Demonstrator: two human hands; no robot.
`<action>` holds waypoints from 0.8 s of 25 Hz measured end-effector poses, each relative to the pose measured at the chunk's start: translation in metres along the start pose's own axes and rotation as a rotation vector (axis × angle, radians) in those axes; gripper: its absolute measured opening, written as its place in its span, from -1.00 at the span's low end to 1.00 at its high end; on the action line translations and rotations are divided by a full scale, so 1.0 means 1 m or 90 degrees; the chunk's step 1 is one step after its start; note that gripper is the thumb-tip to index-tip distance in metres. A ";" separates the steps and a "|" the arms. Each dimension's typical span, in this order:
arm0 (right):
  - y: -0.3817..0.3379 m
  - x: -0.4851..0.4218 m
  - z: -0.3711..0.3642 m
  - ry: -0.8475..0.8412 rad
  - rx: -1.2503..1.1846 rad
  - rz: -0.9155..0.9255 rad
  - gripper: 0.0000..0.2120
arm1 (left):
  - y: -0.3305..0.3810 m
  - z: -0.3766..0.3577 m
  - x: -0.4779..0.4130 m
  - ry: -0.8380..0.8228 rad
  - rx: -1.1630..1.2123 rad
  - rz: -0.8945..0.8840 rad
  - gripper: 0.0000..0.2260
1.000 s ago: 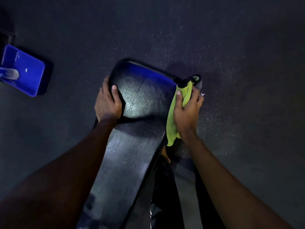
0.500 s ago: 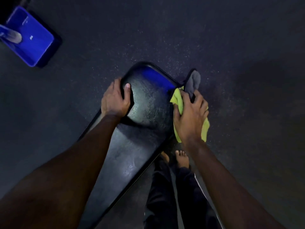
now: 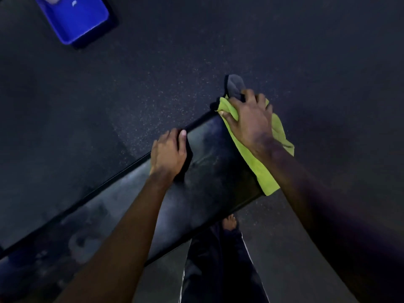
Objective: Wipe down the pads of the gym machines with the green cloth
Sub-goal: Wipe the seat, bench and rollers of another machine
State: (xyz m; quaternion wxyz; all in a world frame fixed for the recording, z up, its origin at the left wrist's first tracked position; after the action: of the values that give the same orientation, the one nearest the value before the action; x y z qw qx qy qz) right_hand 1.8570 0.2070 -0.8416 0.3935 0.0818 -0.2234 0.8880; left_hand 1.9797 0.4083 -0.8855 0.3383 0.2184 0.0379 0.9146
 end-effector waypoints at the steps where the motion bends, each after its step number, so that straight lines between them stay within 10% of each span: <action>1: -0.017 -0.007 -0.004 -0.020 0.033 0.029 -0.53 | -0.015 0.001 0.005 -0.001 0.002 0.019 -0.58; 20: -0.186 -0.021 -0.111 -0.512 0.127 0.281 -0.40 | -0.169 -0.009 0.087 0.002 0.097 0.236 -0.53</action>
State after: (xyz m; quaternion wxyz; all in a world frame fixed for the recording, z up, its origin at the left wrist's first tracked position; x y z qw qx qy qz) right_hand 2.0113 0.3543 -0.8845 0.0674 0.4074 -0.2834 0.8655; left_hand 2.0191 0.5944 -0.8975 0.1464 0.2453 0.0670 0.9560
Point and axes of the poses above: each hand's wrist, its own x-axis away from the middle knuckle, its own z-axis out of the back of the hand, y = z × x, the point moved 8 cm from there along -x, towards the middle knuckle, and after that the axes turned 9 degrees about -x, right-handed, at the moved point
